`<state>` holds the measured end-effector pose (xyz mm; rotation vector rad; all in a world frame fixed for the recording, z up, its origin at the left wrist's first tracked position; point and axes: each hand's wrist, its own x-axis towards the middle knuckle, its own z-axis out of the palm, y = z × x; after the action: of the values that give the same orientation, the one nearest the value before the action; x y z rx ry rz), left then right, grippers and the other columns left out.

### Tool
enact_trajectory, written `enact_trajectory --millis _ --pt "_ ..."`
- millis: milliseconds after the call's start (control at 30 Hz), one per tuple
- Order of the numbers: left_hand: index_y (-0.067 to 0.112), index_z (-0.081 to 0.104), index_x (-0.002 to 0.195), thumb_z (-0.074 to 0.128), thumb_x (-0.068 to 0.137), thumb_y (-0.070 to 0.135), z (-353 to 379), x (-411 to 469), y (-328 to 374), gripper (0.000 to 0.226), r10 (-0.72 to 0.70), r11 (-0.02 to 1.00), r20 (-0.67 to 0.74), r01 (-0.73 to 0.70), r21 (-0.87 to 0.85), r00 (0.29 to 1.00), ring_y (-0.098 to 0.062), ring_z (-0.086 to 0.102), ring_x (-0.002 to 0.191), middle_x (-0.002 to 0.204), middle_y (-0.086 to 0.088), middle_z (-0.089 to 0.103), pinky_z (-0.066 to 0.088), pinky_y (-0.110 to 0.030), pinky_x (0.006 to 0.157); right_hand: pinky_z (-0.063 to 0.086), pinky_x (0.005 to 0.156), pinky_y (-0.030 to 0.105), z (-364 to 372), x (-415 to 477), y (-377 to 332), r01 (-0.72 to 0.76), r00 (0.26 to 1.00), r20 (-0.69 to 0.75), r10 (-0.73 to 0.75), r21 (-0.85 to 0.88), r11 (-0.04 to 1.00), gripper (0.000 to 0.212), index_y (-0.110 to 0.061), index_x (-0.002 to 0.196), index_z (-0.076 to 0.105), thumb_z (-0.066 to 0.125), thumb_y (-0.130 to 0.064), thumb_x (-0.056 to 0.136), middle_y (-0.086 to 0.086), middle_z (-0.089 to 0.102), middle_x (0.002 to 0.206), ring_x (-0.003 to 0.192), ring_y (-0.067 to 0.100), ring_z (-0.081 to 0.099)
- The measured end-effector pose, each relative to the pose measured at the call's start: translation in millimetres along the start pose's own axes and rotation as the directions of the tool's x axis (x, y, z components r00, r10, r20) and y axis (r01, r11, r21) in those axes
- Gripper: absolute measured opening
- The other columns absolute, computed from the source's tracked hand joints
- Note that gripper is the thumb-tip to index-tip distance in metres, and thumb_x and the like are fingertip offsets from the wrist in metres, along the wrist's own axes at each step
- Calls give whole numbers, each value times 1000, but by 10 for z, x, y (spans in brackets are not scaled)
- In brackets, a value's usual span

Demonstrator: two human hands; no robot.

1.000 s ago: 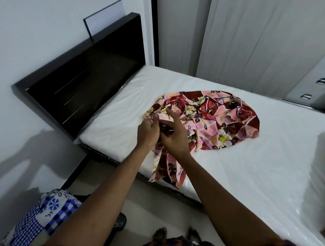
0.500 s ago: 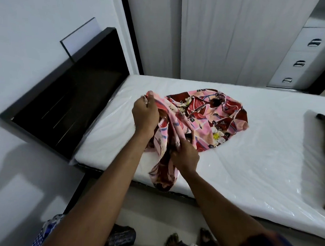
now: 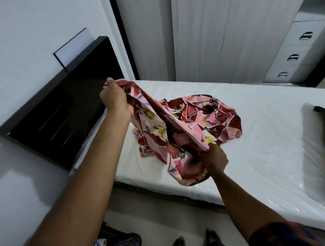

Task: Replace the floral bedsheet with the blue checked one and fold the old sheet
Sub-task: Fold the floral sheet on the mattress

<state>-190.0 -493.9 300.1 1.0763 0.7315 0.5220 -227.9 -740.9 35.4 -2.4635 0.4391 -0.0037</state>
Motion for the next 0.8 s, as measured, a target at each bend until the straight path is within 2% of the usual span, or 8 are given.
enact_trajectory --millis 200,300,400,467,567,667,733,800 --pt "3 55 120 41 107 22 -157 235 54 27 -16 999 -79 12 -51 997 -15 66 75 83 -3 60 53 -23 48 49 79 37 -58 -80 524 -237 971 15 237 45 970 23 -25 102 62 63 -40 85 3 70 99 94 33 66" --pt "10 51 133 36 108 30 -304 376 -94 35 -47 998 -75 49 25 996 -21 64 108 109 -4 64 57 -28 73 48 77 34 -30 -121 705 -407 912 104 397 107 907 27 -23 106 63 68 -35 83 5 69 101 96 33 66" --pt "12 40 148 29 107 39 -505 553 -250 50 -86 986 -62 93 140 994 -28 50 134 149 -10 48 47 -41 102 61 75 43 59 -163 798 -592 803 210 558 385 708 28 -9 100 70 66 -24 77 13 71 94 84 35 68" --pt "11 35 151 25 108 37 -667 710 -251 52 -90 982 -66 99 158 994 -28 47 137 154 -10 42 46 -41 104 60 75 39 103 -224 829 -542 836 151 527 372 754 27 -16 101 70 67 -23 75 9 73 92 83 30 69" --pt "11 44 146 29 108 32 -847 960 -187 46 -69 992 -142 83 95 987 -27 55 130 146 -9 51 50 -41 99 49 76 30 130 -400 846 -195 969 180 171 129 972 42 -30 116 61 73 -16 78 -3 68 94 90 21 64" --pt "10 50 140 33 108 32 -907 1056 -170 43 -50 993 -203 71 97 978 -24 60 121 139 -8 56 52 -39 98 43 75 28 200 -589 920 -20 931 364 -10 79 997 52 -34 120 61 82 -17 76 -7 65 94 90 17 63" --pt "14 44 145 31 107 37 -977 1095 -210 46 -56 978 -189 92 187 980 -24 56 126 145 -7 51 50 -38 99 50 73 28 237 -685 960 -165 937 336 100 171 971 42 -29 113 65 80 -15 76 -1 71 95 84 19 67" --pt "13 40 149 26 108 39 -1089 1093 -293 51 -87 963 -163 124 239 983 -24 52 133 150 -7 47 48 -37 101 59 62 33 260 -685 907 -577 817 346 461 480 661 34 -16 114 67 69 -7 81 15 72 98 75 28 70"
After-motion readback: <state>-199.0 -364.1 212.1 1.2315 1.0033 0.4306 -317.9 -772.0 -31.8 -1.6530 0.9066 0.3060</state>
